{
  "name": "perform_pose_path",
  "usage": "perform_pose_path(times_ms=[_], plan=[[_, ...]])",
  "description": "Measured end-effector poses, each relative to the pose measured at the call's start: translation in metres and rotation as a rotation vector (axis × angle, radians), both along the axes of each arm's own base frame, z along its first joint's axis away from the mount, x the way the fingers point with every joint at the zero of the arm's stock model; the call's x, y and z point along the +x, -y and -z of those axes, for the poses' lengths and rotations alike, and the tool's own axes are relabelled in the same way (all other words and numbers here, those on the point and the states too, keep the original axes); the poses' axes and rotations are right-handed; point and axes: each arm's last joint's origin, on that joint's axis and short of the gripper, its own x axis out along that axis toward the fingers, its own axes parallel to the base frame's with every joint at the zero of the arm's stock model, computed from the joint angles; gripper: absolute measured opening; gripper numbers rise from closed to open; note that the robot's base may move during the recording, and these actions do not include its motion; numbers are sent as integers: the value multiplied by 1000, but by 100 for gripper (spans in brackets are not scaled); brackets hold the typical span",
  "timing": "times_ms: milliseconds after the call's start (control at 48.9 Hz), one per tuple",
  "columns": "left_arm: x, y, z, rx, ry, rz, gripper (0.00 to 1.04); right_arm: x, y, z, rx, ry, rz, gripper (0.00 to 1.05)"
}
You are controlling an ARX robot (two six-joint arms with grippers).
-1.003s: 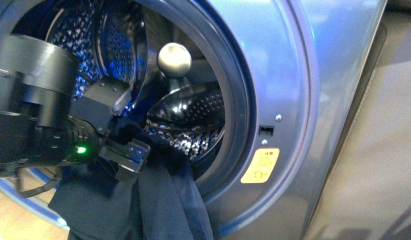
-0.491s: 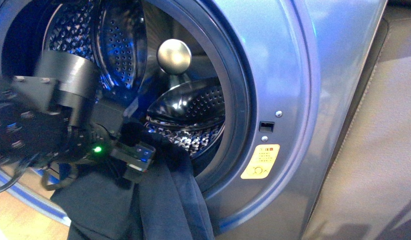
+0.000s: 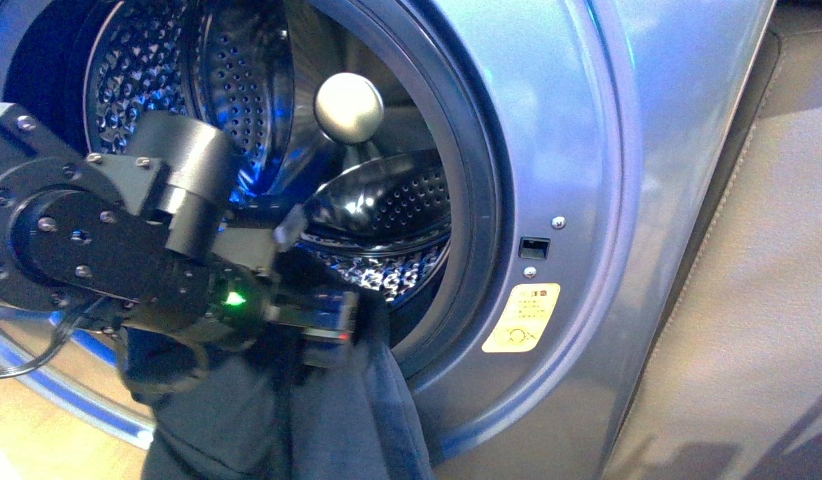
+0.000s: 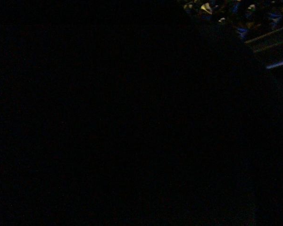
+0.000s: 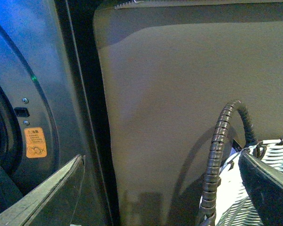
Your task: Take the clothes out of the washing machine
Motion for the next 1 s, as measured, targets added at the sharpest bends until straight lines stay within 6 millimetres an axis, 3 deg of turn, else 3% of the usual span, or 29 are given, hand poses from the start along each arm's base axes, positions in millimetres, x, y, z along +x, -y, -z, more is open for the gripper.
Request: perform_pose_path(times_ms=[573, 1003], plan=[[-13, 25, -14, -110, -12, 59, 98, 0, 0, 0, 0, 0, 0, 97], [-18, 33, -14, 6, 56, 87, 98, 0, 0, 0, 0, 0, 0, 97]])
